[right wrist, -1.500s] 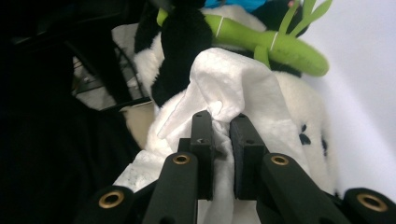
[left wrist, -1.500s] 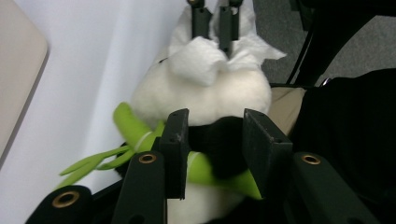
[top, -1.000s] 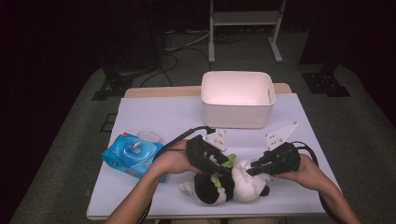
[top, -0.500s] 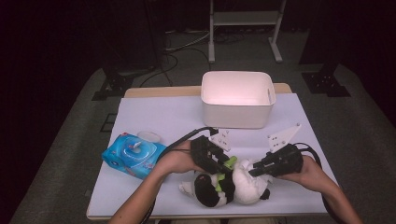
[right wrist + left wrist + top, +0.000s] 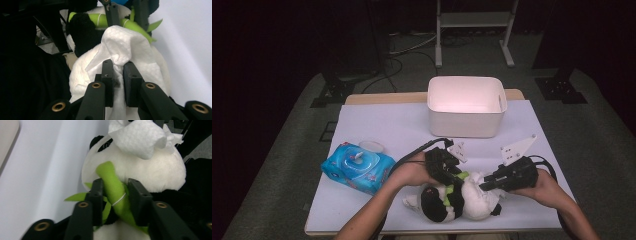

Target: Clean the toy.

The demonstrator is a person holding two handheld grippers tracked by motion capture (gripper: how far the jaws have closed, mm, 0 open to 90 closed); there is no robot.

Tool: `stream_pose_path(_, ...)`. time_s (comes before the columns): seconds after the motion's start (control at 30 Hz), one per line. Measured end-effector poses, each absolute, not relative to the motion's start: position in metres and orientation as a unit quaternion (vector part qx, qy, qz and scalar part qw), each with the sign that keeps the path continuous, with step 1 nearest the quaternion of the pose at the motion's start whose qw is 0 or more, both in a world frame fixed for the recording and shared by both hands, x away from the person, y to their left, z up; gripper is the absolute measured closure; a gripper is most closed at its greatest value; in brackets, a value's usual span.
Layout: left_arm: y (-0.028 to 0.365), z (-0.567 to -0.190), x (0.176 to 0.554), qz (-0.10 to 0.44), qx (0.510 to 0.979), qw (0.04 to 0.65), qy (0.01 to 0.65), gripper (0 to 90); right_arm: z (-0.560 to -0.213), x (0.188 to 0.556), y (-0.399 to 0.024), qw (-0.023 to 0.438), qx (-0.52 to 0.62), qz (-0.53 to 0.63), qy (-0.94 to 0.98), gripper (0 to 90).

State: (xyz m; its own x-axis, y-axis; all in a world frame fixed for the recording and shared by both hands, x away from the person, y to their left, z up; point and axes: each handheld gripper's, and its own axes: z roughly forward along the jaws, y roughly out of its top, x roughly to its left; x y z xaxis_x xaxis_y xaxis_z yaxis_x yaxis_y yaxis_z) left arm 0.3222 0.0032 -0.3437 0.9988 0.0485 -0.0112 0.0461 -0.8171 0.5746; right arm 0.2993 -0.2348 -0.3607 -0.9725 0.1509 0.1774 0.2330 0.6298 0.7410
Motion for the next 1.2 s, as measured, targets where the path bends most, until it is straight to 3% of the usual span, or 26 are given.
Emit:
stream_pose_path(0.5, 0.002, -0.319, 0.324, 0.044, 0.946, 0.320, 0.010, 73.2, -0.350, 0.303, -0.238, 0.014, -0.115, -0.417, -0.901, 79.7)
stream_pose_path(0.77, 0.007, -0.332, 0.323, 0.041, 0.948, 0.316, 0.017, 72.1, -0.364, 0.301, -0.249, 0.015, -0.133, -0.399, -0.907, 79.7)
stream_pose_path(1.03, 0.008, -0.334, 0.319, 0.046, 0.946, 0.320, 0.007, 71.3, -0.356, 0.306, -0.227, 0.008, -0.114, -0.411, -0.904, 79.8)
stream_pose_path(1.2, 0.013, -0.335, 0.317, 0.040, 0.942, 0.334, 0.011, 70.6, -0.364, 0.305, -0.242, 0.017, -0.133, -0.416, -0.899, 80.6)
